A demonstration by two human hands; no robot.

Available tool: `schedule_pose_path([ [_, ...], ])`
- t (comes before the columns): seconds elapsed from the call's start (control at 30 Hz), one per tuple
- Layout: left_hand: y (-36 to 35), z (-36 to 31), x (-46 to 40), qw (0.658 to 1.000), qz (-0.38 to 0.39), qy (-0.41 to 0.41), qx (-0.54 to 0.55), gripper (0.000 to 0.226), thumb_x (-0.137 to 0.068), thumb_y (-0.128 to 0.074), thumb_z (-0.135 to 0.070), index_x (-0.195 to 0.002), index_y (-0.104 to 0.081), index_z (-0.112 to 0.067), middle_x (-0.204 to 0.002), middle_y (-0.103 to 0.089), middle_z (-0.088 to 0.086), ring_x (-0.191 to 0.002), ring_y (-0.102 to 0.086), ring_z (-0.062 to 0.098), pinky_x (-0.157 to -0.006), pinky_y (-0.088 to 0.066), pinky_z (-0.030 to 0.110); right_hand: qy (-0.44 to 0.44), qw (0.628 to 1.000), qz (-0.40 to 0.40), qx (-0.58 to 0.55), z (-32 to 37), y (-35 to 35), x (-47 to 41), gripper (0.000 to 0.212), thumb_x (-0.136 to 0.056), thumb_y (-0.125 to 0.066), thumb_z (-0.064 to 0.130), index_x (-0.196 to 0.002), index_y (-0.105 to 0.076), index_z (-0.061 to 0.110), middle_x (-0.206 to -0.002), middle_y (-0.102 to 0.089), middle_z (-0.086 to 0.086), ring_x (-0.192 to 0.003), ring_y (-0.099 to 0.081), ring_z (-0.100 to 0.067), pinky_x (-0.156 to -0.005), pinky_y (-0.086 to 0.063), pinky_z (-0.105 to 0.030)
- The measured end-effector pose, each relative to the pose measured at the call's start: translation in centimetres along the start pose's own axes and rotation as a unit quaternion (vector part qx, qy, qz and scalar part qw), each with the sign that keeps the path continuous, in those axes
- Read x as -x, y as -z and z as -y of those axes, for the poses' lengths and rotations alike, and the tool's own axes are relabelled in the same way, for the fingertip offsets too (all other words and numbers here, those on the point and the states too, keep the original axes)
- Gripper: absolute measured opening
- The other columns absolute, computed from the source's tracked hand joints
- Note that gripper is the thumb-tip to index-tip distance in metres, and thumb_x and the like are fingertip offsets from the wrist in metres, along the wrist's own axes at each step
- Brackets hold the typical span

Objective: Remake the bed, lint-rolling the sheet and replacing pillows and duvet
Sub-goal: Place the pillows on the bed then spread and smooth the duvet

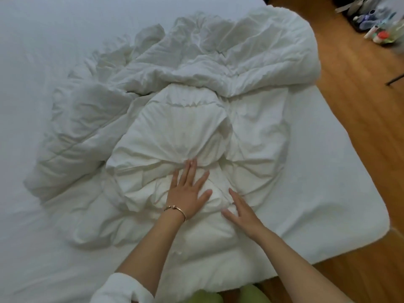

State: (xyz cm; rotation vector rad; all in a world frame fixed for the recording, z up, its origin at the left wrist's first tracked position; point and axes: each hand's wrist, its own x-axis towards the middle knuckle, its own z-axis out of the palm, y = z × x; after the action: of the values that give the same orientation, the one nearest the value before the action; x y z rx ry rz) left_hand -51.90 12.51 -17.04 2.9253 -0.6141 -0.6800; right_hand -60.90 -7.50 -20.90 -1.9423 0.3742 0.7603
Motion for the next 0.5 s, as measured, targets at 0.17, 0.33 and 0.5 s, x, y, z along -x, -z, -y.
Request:
schedule_pose_path([
  [0.17, -3.1, -0.5, 4.6, 0.999, 0.033, 0.031, 0.013, 0.098, -0.075, -0.035, -0.083, -0.146, 0.020, -0.041, -0.154, 0.028, -0.012, -0.139, 0.032, 0.010, -0.115, 0.019, 0.044, -0.042, 0.997, -0.051, 0.036, -0.3, -1.8, 1.7, 0.126, -0.063, -0.084, 0.054, -0.153, -0.002, 0.026, -0.157, -0.008, 0.001, -0.146, -0.013, -0.021, -0.119, -0.019, -0.036],
  [0.33, -3.0, -2.2, 5.5, 0.989, -0.066, 0.136, 0.012, 0.076, -0.084, -0.063, -0.049, -0.149, -0.026, -0.038, -0.162, -0.011, -0.001, -0.149, 0.002, 0.021, -0.116, 0.004, 0.048, -0.067, 0.996, -0.036, -0.041, 0.8, -0.7, 1.1, 0.090, -0.075, -0.080, 0.025, -0.138, -0.016, 0.020, -0.137, -0.037, -0.009, -0.114, -0.048, -0.024, -0.093, -0.045, -0.032],
  [0.5, 1.2, -4.6, 3.2, 0.976, -0.112, 0.186, 0.023, 0.018, -0.095, -0.051, -0.035, -0.108, -0.061, -0.028, -0.114, -0.062, -0.009, -0.130, -0.043, 0.013, -0.112, 0.003, 0.042, 0.073, 0.997, 0.019, 0.014, 3.3, 7.1, 2.5, 0.056, -0.083, -0.071, 0.016, -0.130, -0.042, 0.022, -0.108, -0.056, 0.004, -0.101, -0.057, -0.022, -0.077, -0.047, -0.026],
])
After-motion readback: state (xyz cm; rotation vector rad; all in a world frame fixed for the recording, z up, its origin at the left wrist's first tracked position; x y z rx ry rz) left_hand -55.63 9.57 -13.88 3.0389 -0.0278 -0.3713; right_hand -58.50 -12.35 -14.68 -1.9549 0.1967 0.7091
